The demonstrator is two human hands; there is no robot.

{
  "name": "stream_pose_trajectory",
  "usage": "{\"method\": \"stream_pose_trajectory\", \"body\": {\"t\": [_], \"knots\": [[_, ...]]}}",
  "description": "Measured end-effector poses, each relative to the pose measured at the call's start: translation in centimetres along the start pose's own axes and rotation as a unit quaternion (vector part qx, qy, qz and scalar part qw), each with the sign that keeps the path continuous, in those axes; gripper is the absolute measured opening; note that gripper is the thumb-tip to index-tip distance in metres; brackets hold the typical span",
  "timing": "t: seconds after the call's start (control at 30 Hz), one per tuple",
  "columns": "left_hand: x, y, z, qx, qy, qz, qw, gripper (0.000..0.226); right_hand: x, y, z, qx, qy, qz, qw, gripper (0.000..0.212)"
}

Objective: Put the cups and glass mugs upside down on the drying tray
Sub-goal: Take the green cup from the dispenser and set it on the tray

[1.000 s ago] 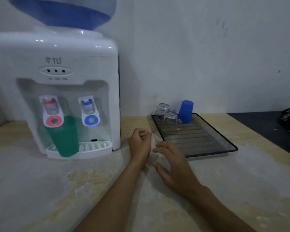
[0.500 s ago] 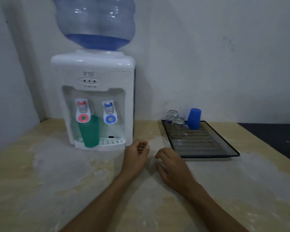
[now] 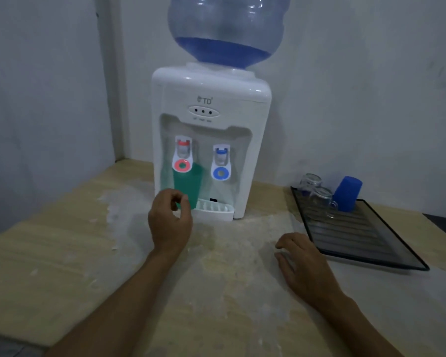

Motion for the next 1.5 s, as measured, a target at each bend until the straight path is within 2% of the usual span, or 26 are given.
{"method": "stream_pose_trajectory", "body": {"t": [0.17, 0.4, 0.5, 0.63, 0.8, 0.97, 1.17, 1.37, 1.5], "knots": [[-0.6, -1.8, -0.6, -0.011, 0.046, 0.07, 0.996, 0.009, -1.6, -2.9, -2.0, -0.032, -0.012, 0.024, 0.999, 0.009], [-0.9, -3.8, -2.0, -0.012, -0.015, 0.179, 0.984, 0.054, -4.9, -8.6, -5.6, -0.085, -0.018, 0.06, 0.994, 0.012], [-1.2, -4.0, -3.1, 0.006, -0.053, 0.165, 0.985, 0.067, -5.3, -9.1, -6.2, -0.092, -0.017, 0.06, 0.994, 0.012], [-1.7, -4.2, -4.1, 0.037, -0.066, 0.158, 0.985, 0.077, -5.1, -8.7, -6.2, -0.104, -0.01, 0.045, 0.994, 0.01], [-1.9, -3.9, -4.5, 0.054, -0.085, 0.127, 0.987, 0.079, -5.2, -8.6, -6.2, -0.112, -0.012, 0.029, 0.993, 0.011], [-1.7, -2.8, -4.3, 0.059, -0.071, 0.135, 0.987, 0.069, -5.2, -8.2, -6.0, -0.139, -0.007, 0.011, 0.99, 0.009], [-0.4, -1.1, -4.6, 0.119, 0.001, 0.212, 0.97, 0.068, -5.3, -7.7, -5.3, -0.184, 0.033, -0.021, 0.982, 0.007], [1.2, 2.0, -4.9, 0.162, 0.069, 0.262, 0.949, 0.068, -4.9, -7.1, -4.8, -0.2, 0.028, -0.035, 0.979, 0.012], [2.7, 3.8, -5.2, 0.184, 0.066, 0.302, 0.933, 0.071, -4.7, -6.4, -4.2, -0.225, 0.024, -0.051, 0.973, 0.016]]}}
Point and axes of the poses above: each hand's wrist, its own x-axis away from the middle knuckle, its own z-axis out of the back of the hand, y = z × x, the point moved 2 cm from there along -x, towards the middle knuckle, and after that the axes turned 15 degrees about -z, right-handed, at the moved point
